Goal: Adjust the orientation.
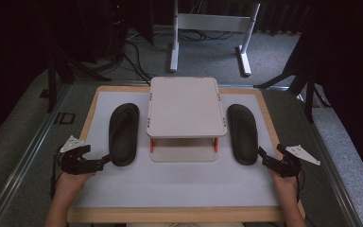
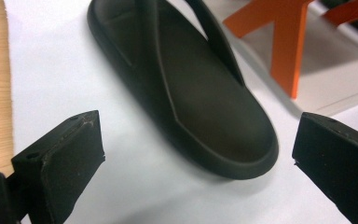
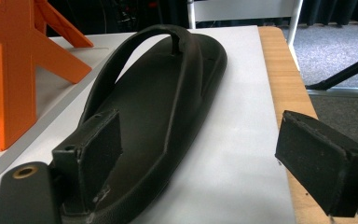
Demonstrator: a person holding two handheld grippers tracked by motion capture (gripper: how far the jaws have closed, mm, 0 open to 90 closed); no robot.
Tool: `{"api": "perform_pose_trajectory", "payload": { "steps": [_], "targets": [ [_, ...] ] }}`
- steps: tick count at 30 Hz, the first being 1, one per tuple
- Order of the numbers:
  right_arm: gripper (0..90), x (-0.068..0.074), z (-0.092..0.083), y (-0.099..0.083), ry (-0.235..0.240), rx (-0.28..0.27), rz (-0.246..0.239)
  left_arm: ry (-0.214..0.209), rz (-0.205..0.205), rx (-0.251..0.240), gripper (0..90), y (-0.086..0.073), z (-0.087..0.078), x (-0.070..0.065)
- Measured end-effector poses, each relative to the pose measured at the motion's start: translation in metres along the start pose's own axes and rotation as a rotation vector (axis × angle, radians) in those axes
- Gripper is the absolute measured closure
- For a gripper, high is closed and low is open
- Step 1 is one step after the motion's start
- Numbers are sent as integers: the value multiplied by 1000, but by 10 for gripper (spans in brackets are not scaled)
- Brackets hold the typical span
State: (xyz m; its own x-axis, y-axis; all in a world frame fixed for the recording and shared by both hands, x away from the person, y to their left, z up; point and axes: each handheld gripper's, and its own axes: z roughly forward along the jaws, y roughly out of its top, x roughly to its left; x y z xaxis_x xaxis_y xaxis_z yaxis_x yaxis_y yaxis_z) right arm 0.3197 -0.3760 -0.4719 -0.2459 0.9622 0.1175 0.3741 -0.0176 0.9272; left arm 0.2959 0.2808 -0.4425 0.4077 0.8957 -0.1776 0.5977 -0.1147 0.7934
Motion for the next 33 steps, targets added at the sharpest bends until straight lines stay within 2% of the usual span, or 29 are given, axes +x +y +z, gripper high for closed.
{"api": "perform_pose_trajectory", "payload": {
  "steps": [2,3,7,8,9,10,11,13,14,15,17,19,20,21,22,24,27,29,31,33],
  "targets": [
    [136,1,0,0,-5,5,-6,5,8,16,15,4,-1,-1],
    [136,1,0,0,-7,8,-9,-6,8,36,15,6,-1,-1],
    [136,1,1,0,-9,12,-7,15,19,70,15,15,-5,0],
    [136,1,1,0,-6,12,-6,10,18,87,15,17,-5,0],
    [136,1,1,0,-6,12,-5,20,32,101,15,19,-6,0],
    [136,1,1,0,-7,12,-5,27,32,101,15,21,-6,0],
    [136,1,1,0,-6,12,-5,8,32,118,15,23,-7,0],
    [136,1,1,0,-8,12,-7,27,47,140,15,27,-6,-1],
    [136,1,2,0,-6,13,-6,13,49,157,15,29,-5,-1],
    [136,1,2,0,-6,14,-5,25,56,158,15,31,-5,-1],
    [137,1,2,0,-5,14,-5,9,64,186,15,37,-4,-2],
    [136,1,2,0,-3,15,-5,18,69,193,15,39,-4,-2],
    [137,1,2,0,-1,18,-11,28,84,229,15,46,-3,-2],
    [137,1,2,0,0,20,-12,28,84,229,15,46,-3,-2],
    [137,2,2,0,-1,23,-11,13,85,247,15,49,-2,-2],
    [137,2,2,0,-1,22,-11,23,98,266,15,53,-1,-3],
    [137,1,2,0,-2,23,-11,6,106,302,15,58,2,-3],
    [137,1,2,0,0,26,-10,5,125,335,15,61,5,-4],
    [137,2,3,0,-2,27,-11,-6,165,368,15,63,6,-7],
    [136,2,3,0,0,27,-12,-8,176,390,15,67,7,-8]
  ]
}}
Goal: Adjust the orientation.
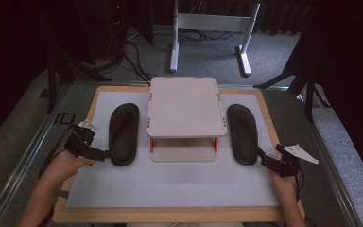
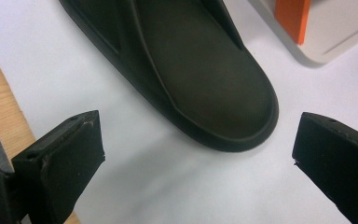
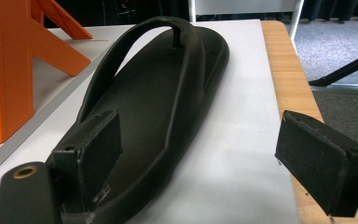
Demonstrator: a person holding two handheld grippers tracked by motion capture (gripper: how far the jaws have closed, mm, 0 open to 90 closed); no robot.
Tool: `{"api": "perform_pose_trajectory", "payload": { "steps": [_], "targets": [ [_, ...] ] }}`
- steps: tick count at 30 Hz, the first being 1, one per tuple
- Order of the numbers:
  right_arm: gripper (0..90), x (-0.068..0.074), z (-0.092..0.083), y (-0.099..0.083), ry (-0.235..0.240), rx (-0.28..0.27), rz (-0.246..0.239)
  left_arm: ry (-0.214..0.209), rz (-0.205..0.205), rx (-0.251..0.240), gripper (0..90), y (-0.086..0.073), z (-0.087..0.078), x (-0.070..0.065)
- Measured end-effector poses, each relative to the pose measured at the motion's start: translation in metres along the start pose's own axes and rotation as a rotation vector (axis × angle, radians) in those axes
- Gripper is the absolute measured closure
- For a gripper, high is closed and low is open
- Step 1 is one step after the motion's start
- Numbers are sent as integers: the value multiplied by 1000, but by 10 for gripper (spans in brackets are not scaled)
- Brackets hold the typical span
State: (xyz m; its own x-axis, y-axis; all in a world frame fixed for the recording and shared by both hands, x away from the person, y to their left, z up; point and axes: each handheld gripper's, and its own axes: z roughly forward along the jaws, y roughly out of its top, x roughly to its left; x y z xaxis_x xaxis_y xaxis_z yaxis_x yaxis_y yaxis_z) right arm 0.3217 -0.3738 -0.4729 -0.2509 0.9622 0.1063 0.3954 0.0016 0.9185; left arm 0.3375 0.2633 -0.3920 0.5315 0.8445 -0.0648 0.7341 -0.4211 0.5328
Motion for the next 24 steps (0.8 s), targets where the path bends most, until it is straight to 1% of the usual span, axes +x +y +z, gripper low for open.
{"api": "perform_pose_trajectory", "payload": {
  "steps": [1,2,4,5,6,7,9,10,11,12,14,15,16,18,19,21,22,23,24],
  "targets": [
    [137,0,0,0,-1,0,0,12,-4,-4,15,2,-1,0],
    [137,0,0,0,0,0,1,3,-7,9,15,3,-2,2],
    [137,0,0,0,-3,-1,2,14,-7,20,15,6,-3,3],
    [137,0,0,0,0,0,2,5,-8,35,15,7,-2,4],
    [137,0,0,0,0,0,2,17,-2,40,15,8,-2,4],
    [137,0,0,0,0,1,2,13,-9,52,15,9,-2,5],
    [137,0,0,0,1,1,2,14,-3,59,15,11,-2,4],
    [137,0,0,0,0,4,2,-16,5,73,15,13,-3,3],
    [137,0,0,0,-1,3,0,-19,12,88,15,15,-2,2],
    [137,0,0,0,-2,3,0,-14,20,99,15,17,-2,1],
    [137,0,0,0,-3,4,0,-14,23,114,15,21,-2,-1],
    [137,0,0,0,-4,3,0,13,26,131,15,26,-3,-2],
    [137,0,0,0,-4,3,0,13,26,131,15,26,-3,-2],
    [137,0,0,0,-3,3,2,23,17,145,15,32,-3,-1],
    [140,0,0,0,0,3,1,35,-1,167,15,36,-3,1],
    [140,0,0,0,-1,3,1,42,-29,189,15,42,-2,4],
    [140,0,0,0,-1,3,1,42,-29,189,15,42,-2,4],
    [140,0,0,0,-1,3,0,57,-38,211,15,48,-1,6],
    [140,0,0,0,0,4,-2,42,-43,212,15,50,0,6]
  ]
}}
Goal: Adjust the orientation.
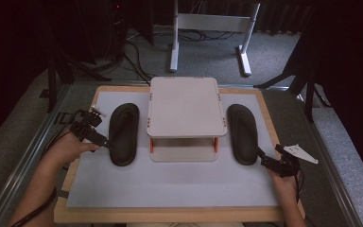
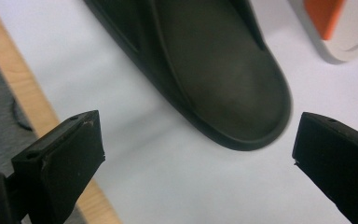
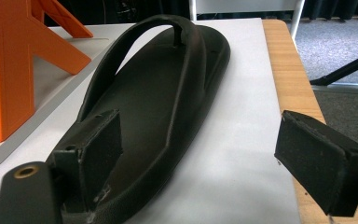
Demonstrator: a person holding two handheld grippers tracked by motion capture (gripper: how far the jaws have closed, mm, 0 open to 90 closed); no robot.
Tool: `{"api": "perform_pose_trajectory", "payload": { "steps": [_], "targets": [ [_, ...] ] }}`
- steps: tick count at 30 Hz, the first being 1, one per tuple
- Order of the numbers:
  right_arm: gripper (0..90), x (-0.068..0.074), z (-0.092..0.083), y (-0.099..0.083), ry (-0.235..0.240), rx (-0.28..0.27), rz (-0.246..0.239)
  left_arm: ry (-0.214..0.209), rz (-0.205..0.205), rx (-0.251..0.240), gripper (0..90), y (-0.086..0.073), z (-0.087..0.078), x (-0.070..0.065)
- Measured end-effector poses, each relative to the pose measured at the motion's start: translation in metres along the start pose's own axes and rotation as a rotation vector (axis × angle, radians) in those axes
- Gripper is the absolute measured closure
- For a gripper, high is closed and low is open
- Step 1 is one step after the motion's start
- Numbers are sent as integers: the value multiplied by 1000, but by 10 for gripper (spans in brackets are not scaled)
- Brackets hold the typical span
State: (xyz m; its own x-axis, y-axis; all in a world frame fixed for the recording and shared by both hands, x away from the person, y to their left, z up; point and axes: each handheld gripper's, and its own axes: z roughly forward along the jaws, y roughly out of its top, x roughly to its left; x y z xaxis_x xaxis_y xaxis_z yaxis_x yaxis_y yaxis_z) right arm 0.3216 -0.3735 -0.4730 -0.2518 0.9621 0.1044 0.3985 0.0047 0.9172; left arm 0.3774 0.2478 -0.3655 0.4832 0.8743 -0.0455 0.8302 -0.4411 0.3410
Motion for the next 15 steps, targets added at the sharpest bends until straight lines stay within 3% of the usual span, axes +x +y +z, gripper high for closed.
{"api": "perform_pose_trajectory", "payload": {
  "steps": [7,15],
  "targets": [
    [140,0,0,0,3,3,1,6,17,14,15,17,1,-4],
    [140,1,1,0,-2,13,-7,-13,-5,0,16,29,1,-1]
  ]
}}
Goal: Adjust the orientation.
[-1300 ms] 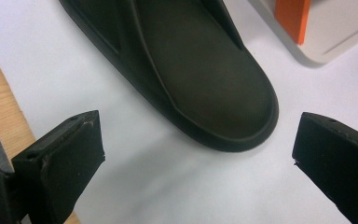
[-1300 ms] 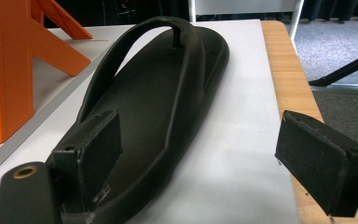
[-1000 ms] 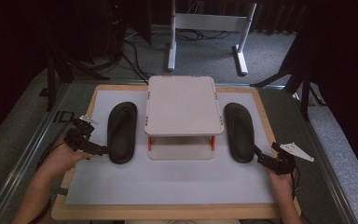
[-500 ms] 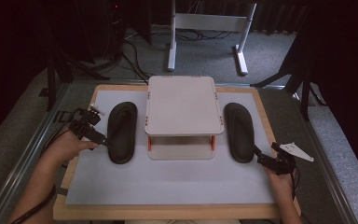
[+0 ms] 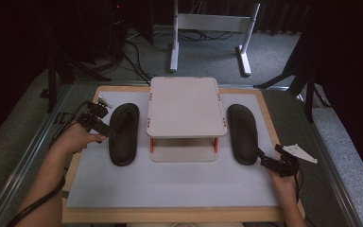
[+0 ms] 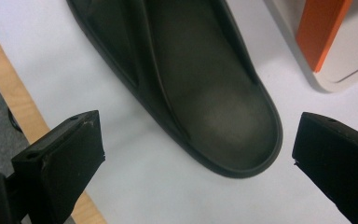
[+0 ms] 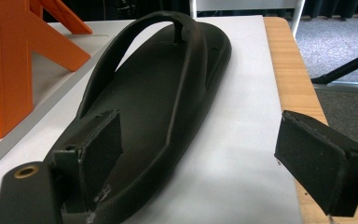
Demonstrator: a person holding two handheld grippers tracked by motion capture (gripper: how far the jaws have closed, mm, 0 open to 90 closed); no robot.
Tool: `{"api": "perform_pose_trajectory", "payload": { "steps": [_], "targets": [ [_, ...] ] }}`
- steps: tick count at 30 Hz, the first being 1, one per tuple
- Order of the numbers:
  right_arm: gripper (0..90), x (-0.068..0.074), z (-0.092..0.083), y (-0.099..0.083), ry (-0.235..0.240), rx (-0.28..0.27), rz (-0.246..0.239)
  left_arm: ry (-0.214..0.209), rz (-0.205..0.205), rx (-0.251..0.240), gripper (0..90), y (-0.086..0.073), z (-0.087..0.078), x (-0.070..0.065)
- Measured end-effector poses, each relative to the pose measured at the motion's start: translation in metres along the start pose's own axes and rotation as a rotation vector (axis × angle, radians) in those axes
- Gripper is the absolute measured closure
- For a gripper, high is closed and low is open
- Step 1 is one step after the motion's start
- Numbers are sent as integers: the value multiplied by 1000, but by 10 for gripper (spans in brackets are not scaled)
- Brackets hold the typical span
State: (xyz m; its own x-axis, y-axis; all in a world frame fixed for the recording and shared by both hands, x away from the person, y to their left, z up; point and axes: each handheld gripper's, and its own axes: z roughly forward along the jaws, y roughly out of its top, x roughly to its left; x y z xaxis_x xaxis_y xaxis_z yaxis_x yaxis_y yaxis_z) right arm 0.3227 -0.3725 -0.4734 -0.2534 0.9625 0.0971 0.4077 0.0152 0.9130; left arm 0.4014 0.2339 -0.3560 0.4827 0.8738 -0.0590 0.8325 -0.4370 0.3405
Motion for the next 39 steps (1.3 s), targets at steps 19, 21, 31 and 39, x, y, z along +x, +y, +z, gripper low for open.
{"api": "perform_pose_trajectory", "payload": {
  "steps": [19,21,31,39],
  "targets": [
    [143,0,2,0,-2,12,-3,4,-84,-5,208,36,15,9],
    [147,1,2,0,-1,15,-7,1,-90,8,226,38,17,11],
    [147,1,2,0,4,19,-13,-29,-191,13,350,44,35,33],
    [148,1,3,0,3,24,-17,-5,-197,42,411,49,58,34]
  ]
}}
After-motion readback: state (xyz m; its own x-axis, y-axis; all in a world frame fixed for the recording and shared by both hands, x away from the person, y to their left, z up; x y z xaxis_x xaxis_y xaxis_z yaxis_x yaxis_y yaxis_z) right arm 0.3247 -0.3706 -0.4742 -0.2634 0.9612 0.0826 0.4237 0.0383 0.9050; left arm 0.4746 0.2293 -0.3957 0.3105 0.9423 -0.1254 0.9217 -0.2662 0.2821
